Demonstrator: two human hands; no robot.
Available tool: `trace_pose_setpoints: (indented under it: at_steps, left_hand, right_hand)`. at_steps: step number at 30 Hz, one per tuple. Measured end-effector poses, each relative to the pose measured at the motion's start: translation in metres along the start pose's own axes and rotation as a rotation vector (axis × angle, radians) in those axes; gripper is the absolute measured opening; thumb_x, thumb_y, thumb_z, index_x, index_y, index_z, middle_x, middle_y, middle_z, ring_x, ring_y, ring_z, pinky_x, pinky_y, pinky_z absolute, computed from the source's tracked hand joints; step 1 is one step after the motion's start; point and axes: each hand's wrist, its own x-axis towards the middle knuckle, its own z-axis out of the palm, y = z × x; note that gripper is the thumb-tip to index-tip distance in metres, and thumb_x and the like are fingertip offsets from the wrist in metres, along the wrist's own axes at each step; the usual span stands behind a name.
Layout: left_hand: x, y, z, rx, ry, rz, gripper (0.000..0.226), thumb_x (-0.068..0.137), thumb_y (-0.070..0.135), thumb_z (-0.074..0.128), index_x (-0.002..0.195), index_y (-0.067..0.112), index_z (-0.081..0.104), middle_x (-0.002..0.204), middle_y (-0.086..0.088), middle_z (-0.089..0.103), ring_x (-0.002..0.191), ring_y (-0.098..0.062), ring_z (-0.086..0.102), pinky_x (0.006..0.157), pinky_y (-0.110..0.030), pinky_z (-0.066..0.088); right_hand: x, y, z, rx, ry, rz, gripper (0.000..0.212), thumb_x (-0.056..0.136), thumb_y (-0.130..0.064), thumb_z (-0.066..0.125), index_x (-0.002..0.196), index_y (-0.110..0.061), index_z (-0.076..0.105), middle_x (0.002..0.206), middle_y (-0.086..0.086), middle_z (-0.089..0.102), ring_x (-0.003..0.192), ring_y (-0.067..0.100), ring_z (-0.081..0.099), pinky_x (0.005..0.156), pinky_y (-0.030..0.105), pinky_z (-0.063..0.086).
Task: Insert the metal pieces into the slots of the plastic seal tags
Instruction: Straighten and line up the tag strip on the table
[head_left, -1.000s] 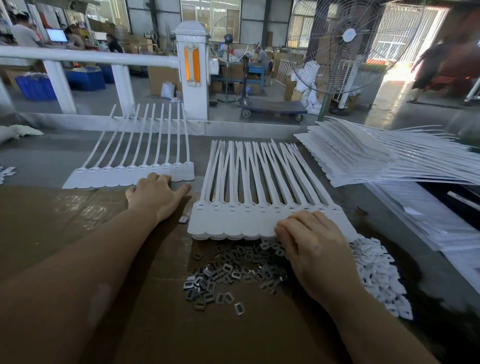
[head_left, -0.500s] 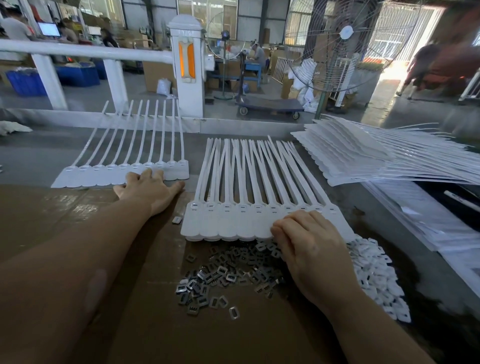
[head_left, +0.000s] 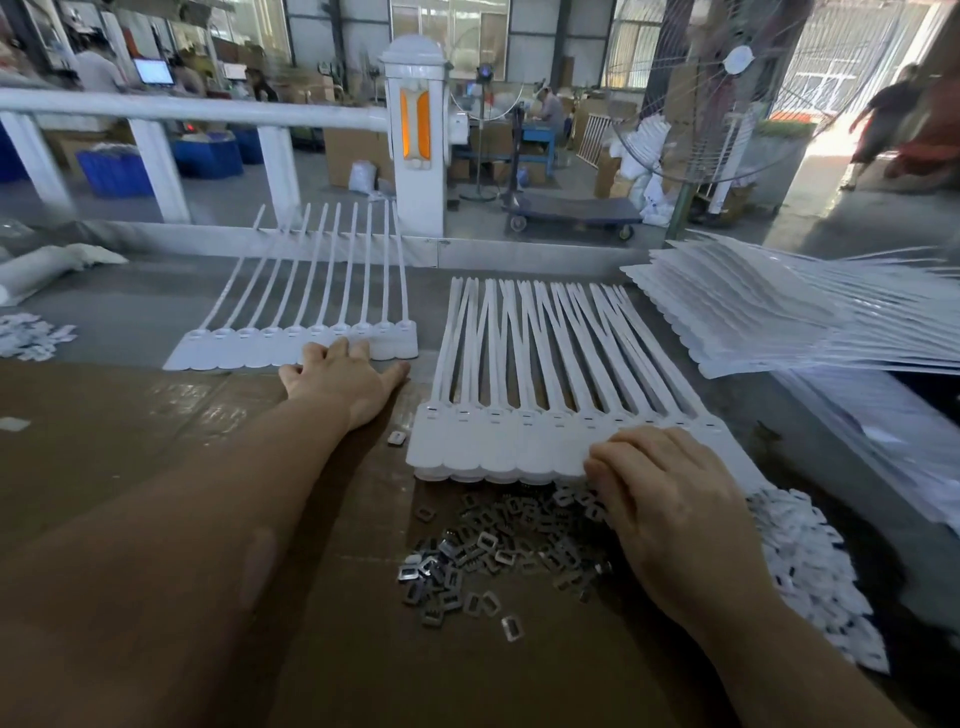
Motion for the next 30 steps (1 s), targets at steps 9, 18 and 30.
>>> trace_pose_setpoints:
  at_steps: [9,18,30]
  left_hand:
    - [0.002,0.000,0.000,-0.006,0.009,0.008,0.070,0.090,0.067,0.025,0.141,0.020,0.033,0.148,-0.007,0.032,0.136,-0.033,0.023,0.105,-0.056,0.020]
    - [0.005,-0.001,-0.002,-0.021,0.046,-0.006,0.067,0.091,0.064,0.028,0.135,0.016,0.043,0.142,-0.010,0.039,0.133,-0.033,0.028,0.103,-0.056,0.024]
    - [0.021,-0.011,-0.007,-0.061,-0.029,-0.069,0.076,0.088,0.068,0.034,0.148,0.023,0.020,0.157,-0.006,0.013,0.140,-0.037,0.018,0.109,-0.055,0.020]
  right_hand:
    - [0.001,0.001,0.001,-0.004,0.036,-0.017,0.033,0.092,-0.030,0.044,0.087,-0.008,0.068,0.086,0.005,0.065,0.079,0.026,0.059,0.069,0.040,0.049]
    - [0.001,0.002,0.001,-0.002,0.016,-0.019,0.034,0.092,-0.031,0.042,0.086,-0.009,0.067,0.086,0.005,0.065,0.079,0.026,0.059,0.069,0.039,0.048]
    - [0.002,0.003,0.003,0.011,0.026,-0.025,0.032,0.093,-0.029,0.043,0.084,-0.008,0.067,0.085,0.005,0.064,0.077,0.027,0.058,0.067,0.041,0.049]
